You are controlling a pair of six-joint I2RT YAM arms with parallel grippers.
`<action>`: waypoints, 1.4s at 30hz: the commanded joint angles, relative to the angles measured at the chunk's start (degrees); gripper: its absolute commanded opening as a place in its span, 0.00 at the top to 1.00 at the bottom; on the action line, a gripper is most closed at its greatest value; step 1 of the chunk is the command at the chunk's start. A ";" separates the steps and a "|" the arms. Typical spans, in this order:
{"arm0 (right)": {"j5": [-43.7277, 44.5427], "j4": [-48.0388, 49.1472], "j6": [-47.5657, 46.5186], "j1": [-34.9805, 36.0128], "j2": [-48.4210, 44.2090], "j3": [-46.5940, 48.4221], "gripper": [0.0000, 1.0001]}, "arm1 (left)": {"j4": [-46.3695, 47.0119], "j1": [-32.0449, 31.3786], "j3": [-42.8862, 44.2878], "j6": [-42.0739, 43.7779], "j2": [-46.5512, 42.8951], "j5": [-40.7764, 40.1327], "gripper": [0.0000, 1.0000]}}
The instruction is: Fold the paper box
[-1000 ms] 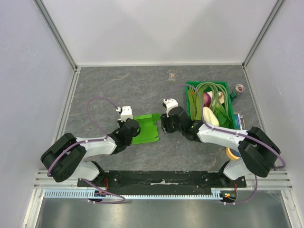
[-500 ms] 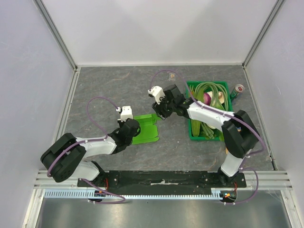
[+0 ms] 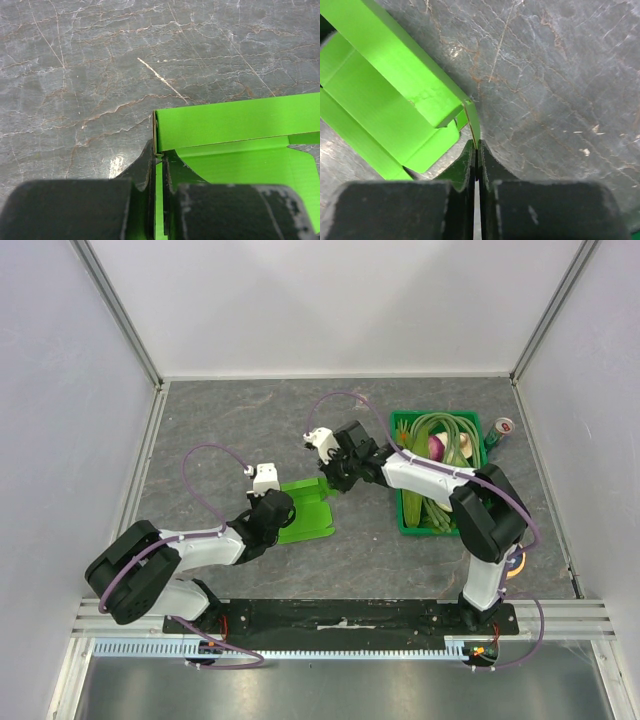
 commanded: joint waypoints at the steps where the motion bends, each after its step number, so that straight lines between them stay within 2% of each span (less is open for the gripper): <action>1: -1.01 2.14 12.21 2.13 0.94 1.93 1.00 | -0.63 -0.16 0.07 -2.23 -0.23 -0.98 0.98; 4: 4.35 3.55 22.32 3.88 0.07 0.79 1.00 | -0.45 -0.16 0.34 -2.15 0.12 -0.54 0.98; 5: 6.71 3.90 28.69 4.06 -0.37 -0.08 1.00 | -0.45 -0.16 0.51 -2.06 0.38 -0.54 0.98; 12: 11.99 10.83 55.43 5.29 -4.15 -7.20 0.99 | -0.45 -0.16 0.51 -2.06 0.30 -0.27 0.98; 15: 12.96 15.31 57.58 6.43 -3.98 -9.84 0.93 | -0.53 -0.16 0.42 -1.97 -0.06 -0.36 0.98; 18: 12.01 17.68 52.25 6.62 -3.71 -10.02 0.85 | -1.15 -0.16 0.34 -1.97 -0.58 -0.54 0.98; 22: 9.21 18.31 36.46 6.62 -6.08 -11.42 0.78 | -1.41 -0.16 0.07 -1.88 -1.81 -0.45 0.98; 26: 3.15 18.93 27.11 5.83 -8.19 -13.27 0.64 | -1.33 -0.16 0.07 -1.79 -1.38 -1.06 0.98; 29: -3.87 19.19 25.77 2.50 -9.69 -14.93 0.56 | -1.59 -0.24 0.25 -1.70 -0.94 -1.15 0.98; 34: -9.70 22.00 24.54 -4.63 -16.80 -19.86 0.49 | -1.68 -0.16 0.16 -1.62 -1.29 -1.42 0.98; 39: -5.23 20.69 22.00 -8.93 -21.29 -20.92 0.43 | -1.59 -0.16 0.34 -1.70 -0.76 -1.33 0.98; 42: 4.07 18.23 18.75 -9.03 -19.37 -18.73 0.43 | -1.59 -0.24 0.42 -1.79 -0.67 -1.33 0.98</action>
